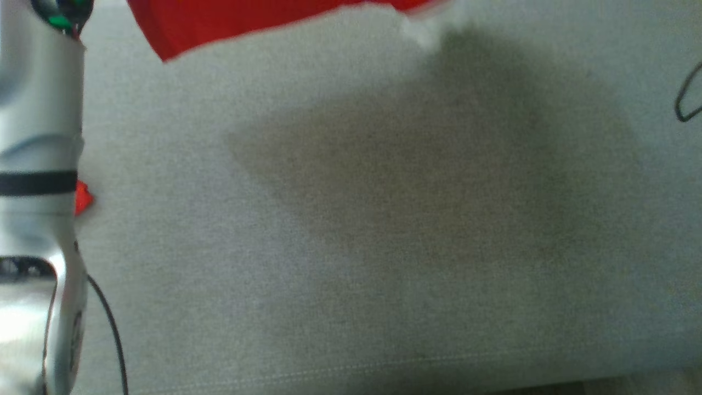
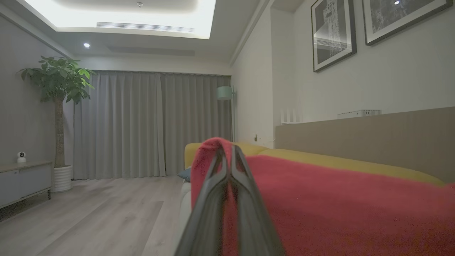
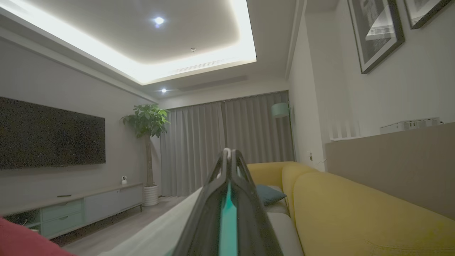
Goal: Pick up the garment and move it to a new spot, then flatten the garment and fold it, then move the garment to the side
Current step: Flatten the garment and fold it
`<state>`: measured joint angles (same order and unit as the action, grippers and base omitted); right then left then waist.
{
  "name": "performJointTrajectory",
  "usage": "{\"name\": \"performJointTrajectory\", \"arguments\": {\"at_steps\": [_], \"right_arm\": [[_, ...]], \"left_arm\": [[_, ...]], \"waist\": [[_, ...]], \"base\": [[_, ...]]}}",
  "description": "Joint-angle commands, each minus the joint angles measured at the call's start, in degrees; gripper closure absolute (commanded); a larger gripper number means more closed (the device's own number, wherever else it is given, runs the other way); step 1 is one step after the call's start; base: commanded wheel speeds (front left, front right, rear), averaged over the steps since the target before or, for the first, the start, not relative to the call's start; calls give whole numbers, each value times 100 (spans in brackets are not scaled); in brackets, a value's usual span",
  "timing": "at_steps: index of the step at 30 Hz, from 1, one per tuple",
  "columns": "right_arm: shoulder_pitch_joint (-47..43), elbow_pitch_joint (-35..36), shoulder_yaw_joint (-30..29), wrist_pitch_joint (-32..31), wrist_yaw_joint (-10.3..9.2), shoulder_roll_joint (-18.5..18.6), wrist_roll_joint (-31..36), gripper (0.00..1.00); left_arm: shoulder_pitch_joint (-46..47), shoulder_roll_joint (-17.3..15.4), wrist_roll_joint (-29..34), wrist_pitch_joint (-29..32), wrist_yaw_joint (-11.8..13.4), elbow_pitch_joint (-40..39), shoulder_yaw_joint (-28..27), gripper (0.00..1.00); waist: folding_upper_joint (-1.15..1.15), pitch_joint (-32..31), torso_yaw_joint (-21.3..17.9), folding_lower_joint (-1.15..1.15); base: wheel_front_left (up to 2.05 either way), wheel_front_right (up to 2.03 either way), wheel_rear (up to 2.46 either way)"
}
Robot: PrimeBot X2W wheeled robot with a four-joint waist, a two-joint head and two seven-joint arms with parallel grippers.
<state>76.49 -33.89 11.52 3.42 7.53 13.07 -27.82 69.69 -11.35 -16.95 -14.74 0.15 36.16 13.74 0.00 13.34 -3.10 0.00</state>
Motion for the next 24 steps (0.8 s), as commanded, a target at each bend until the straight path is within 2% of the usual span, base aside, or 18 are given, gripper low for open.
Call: {"name": "performJointTrajectory", "arguments": {"at_steps": [1,3,4,5,9,15,17,20,24], "right_arm": [[118,-203,183,157,-4,-174,-61,100],[129,-476,306,245,-4,-212,-97,100],[68,-990,537,360,-4,-306,-192,100],[68,-990,537,360,-4,-306,-192,100],[-210,-1912,910,455,-4,-487,-363,100],[-748,-2679,1401,653,-4,-670,-634,100],[-951,-2741,1483,756,-4,-698,-817,100],[-1371,-2630,1584,860,-4,-677,-1189,100],[-2129,-2276,1713,997,-4,-356,-1587,100]], "left_arm": [[184,-126,39,-22,-66,87,-174,100],[182,-90,53,-23,-117,303,-178,100],[57,44,49,-24,-164,783,-173,100],[57,44,49,-24,-164,783,-173,100],[-276,240,-14,-25,-245,1629,-223,100],[-797,444,-40,-25,-295,2361,-297,100],[-954,481,27,-25,-307,2441,-261,100],[-1272,532,181,-25,-260,2162,-223,100],[-2002,627,235,-25,-249,1407,-362,100]], "waist": [[0,217,-64,0],[0,281,-69,0],[0,396,-72,0],[0,396,-72,0],[0,604,-74,0],[0,779,-58,0],[0,788,-43,0],[0,746,10,0],[0,550,72,0]], "base": [[0,0,0],[0,0,0],[0,0,0],[0,0,0],[0,0,0],[0,0,0],[0,0,0],[0,0,0],[0,0,0]]}}
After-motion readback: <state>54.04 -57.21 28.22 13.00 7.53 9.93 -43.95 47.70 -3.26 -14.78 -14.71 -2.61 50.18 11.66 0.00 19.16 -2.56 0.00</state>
